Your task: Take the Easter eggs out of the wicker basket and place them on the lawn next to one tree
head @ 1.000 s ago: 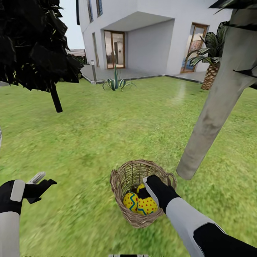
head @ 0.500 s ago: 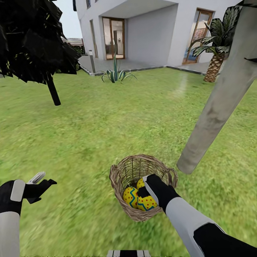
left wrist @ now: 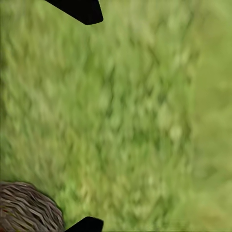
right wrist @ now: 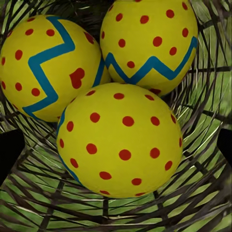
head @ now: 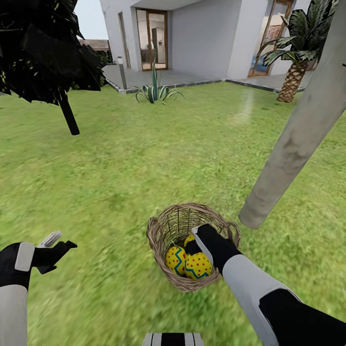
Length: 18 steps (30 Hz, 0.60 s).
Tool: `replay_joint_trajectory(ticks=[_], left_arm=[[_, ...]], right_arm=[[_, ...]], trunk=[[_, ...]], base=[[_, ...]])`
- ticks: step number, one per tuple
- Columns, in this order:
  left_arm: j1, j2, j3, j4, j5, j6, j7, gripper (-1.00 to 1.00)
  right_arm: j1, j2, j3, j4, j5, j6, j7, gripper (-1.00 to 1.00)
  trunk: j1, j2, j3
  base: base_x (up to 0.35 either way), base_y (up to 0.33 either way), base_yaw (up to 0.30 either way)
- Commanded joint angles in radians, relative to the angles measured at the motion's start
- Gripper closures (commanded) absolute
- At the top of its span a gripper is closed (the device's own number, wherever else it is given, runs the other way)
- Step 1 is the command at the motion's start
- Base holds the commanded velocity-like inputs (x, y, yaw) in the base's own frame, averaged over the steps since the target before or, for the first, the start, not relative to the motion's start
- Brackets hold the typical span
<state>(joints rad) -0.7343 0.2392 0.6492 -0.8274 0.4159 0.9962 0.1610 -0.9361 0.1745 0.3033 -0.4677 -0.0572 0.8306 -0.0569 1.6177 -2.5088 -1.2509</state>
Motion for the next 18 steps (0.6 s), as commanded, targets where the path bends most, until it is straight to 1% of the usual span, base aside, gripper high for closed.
replay_joint_trajectory(ticks=[1, 4, 8, 15, 18], left_arm=[[0.0, -0.001, 0.001, -0.001, 0.011, 0.004, 0.009, -1.0], [0.0, -0.003, 0.001, -0.001, 0.011, 0.004, 0.009, -1.0], [0.0, -0.001, 0.001, 0.0, 0.011, 0.004, 0.009, -1.0], [0.0, 0.0, 0.001, 0.002, 0.011, 0.004, 0.009, -1.0], [0.0, 0.0, 0.001, 0.002, 0.011, 0.004, 0.009, -1.0]], right_arm=[[-0.001, 0.0, 0.004, -0.004, -0.006, 0.005, -0.006, -1.0], [-0.002, 0.0, 0.003, -0.007, -0.008, 0.008, -0.008, -1.0], [-0.005, 0.0, 0.001, -0.005, -0.013, 0.011, -0.01, -1.0], [-0.041, 0.0, -0.003, 0.066, -0.019, 0.01, -0.01, -1.0], [-0.043, 0.0, -0.003, 0.07, -0.019, 0.01, -0.007, -1.0]], trunk=[[0.0, 0.0, -0.001], [0.0, 0.0, -0.001], [0.002, -0.001, -0.016], [0.005, -0.003, -0.043], [0.006, -0.004, -0.055]], base=[[0.0, 0.0, 0.0], [0.0, 0.0, 0.0], [0.0, 0.0, 0.0], [0.0, 0.0, 0.0], [0.0, 0.0, 0.0]])
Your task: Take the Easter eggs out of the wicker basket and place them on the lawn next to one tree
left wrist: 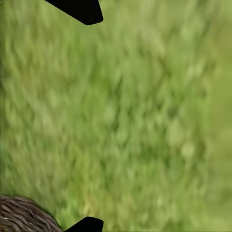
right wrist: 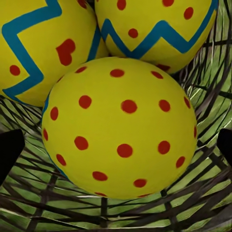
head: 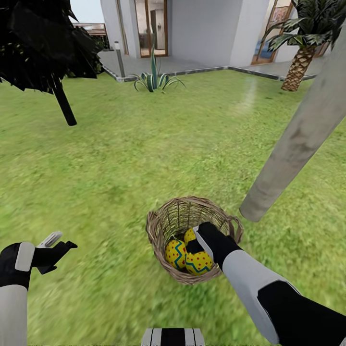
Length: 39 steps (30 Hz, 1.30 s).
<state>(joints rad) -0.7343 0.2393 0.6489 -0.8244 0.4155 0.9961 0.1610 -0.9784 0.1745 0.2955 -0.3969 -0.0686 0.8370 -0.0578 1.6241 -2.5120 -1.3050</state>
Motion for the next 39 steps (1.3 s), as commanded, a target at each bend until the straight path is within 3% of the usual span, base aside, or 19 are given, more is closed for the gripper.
replay_joint_trajectory(ticks=[1, 26, 27, 39], left_arm=[[0.0, 0.0, 0.001, -0.001, 0.011, 0.004, 0.009, -1.0], [0.0, 0.002, 0.003, -0.002, 0.011, 0.004, 0.009, -1.0], [0.0, 0.002, 0.003, -0.002, 0.011, 0.004, 0.009, -1.0], [-0.001, 0.001, 0.003, -0.004, 0.011, 0.004, 0.009, -1.0]], right_arm=[[-0.001, 0.0, 0.005, -0.002, -0.007, 0.004, -0.006, -1.0], [-0.002, -0.002, 0.004, -0.011, 0.0, 0.004, -0.009, -1.0], [-0.002, -0.001, 0.004, -0.011, -0.002, 0.004, -0.009, 1.0], [0.0, -0.001, 0.002, 0.001, -0.011, 0.008, -0.004, 1.0]], trunk=[[0.0, -0.001, -0.005], [0.011, -0.006, -0.101], [0.012, -0.007, -0.105], [0.014, -0.008, -0.125]], base=[[0.0, 0.0, 0.0], [0.0, 0.0, 0.0], [0.0, 0.0, 0.0], [0.0, 0.0, 0.0]])
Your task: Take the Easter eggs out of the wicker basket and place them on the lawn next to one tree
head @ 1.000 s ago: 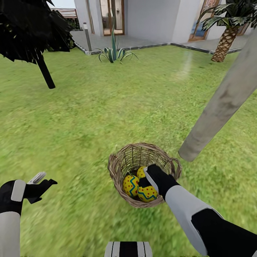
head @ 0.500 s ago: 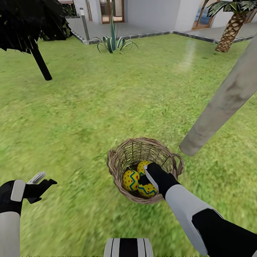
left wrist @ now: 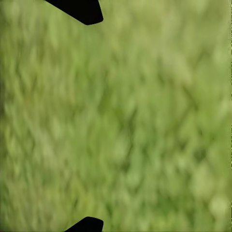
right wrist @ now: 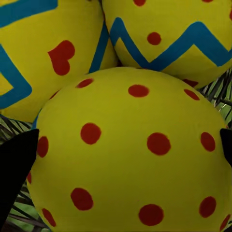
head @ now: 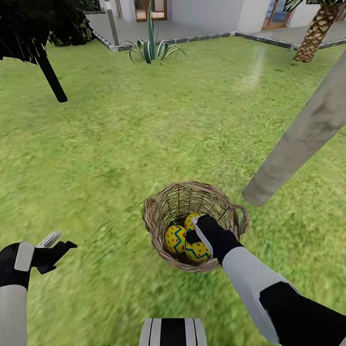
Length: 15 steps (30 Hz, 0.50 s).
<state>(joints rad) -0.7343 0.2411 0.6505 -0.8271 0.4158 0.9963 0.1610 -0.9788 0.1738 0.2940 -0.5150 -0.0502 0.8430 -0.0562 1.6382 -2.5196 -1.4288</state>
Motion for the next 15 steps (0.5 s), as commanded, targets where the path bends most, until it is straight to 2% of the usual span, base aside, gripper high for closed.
replay_joint_trajectory(ticks=[1, 15], left_arm=[[-0.001, -0.001, 0.001, -0.001, 0.011, 0.004, 0.009, -1.0], [-0.001, -0.002, 0.0, 0.002, 0.011, 0.004, 0.009, -1.0]], right_arm=[[0.0, 0.0, 0.004, 0.119, -0.03, 0.002, -0.005, 1.0], [0.0, 0.0, 0.004, 0.117, -0.03, 0.002, -0.005, 1.0]], trunk=[[0.0, 0.0, -0.001], [-0.006, 0.003, 0.049]], base=[[0.0, 0.0, 0.0], [0.0, 0.0, 0.0]])
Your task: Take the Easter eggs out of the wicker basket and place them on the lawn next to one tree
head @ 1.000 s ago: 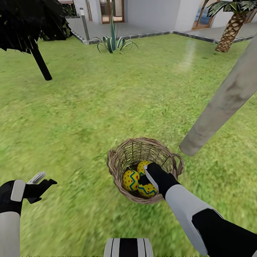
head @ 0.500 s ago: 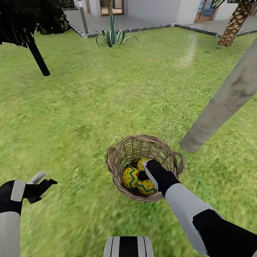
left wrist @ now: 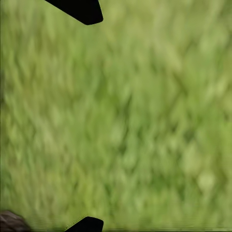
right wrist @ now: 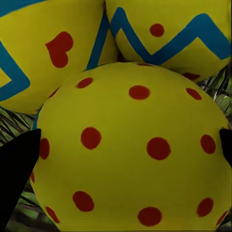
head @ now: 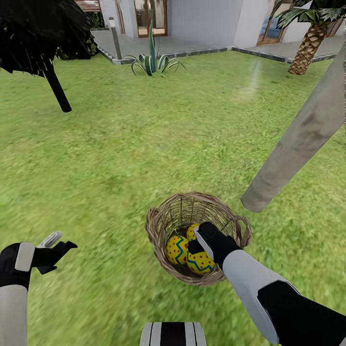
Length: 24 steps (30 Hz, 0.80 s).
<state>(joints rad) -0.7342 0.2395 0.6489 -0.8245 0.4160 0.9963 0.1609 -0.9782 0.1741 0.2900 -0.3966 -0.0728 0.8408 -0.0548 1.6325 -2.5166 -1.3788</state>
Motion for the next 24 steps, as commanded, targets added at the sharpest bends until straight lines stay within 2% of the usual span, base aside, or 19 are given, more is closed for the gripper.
replay_joint_trajectory(ticks=[1, 15, 16, 19, 21, 24], left_arm=[[-0.001, 0.0, 0.001, -0.001, 0.01, 0.004, 0.009, -1.0], [-0.001, 0.003, 0.003, -0.001, 0.01, 0.004, 0.009, -1.0], [-0.001, 0.003, 0.003, -0.001, 0.01, 0.004, 0.009, -1.0], [-0.001, 0.004, 0.003, -0.001, 0.01, 0.004, 0.009, -1.0], [0.001, 0.002, 0.009, -0.003, 0.011, -0.002, 0.003, -1.0], [0.001, 0.002, -0.003, -0.001, 0.014, -0.019, 0.011, -1.0]], right_arm=[[0.0, -0.001, 0.008, -0.001, -0.007, 0.004, -0.007, 1.0], [0.0, -0.002, 0.008, -0.021, -0.002, 0.005, -0.004, 1.0], [0.0, -0.004, 0.007, -0.039, -0.002, 0.013, -0.004, 1.0], [0.0, -0.007, -0.004, -0.161, -0.004, 0.122, -0.002, 1.0], [0.005, -0.013, -0.025, -0.167, 0.002, 0.124, 0.005, 1.0], [-0.012, 0.0, -0.008, -0.184, -0.017, 0.141, -0.01, 1.0]], trunk=[[-0.001, 0.0, 0.003], [-0.007, 0.003, 0.057], [-0.007, 0.004, 0.061], [-0.009, 0.004, 0.073], [-0.009, 0.004, 0.077], [-0.009, 0.004, 0.077]], base=[[0.0, 0.0, 0.0], [0.0, 0.0, 0.0], [0.0, 0.0, 0.0], [0.0, 0.0, 0.0], [0.0, 0.0, 0.0], [0.0, 0.0, 0.0]])
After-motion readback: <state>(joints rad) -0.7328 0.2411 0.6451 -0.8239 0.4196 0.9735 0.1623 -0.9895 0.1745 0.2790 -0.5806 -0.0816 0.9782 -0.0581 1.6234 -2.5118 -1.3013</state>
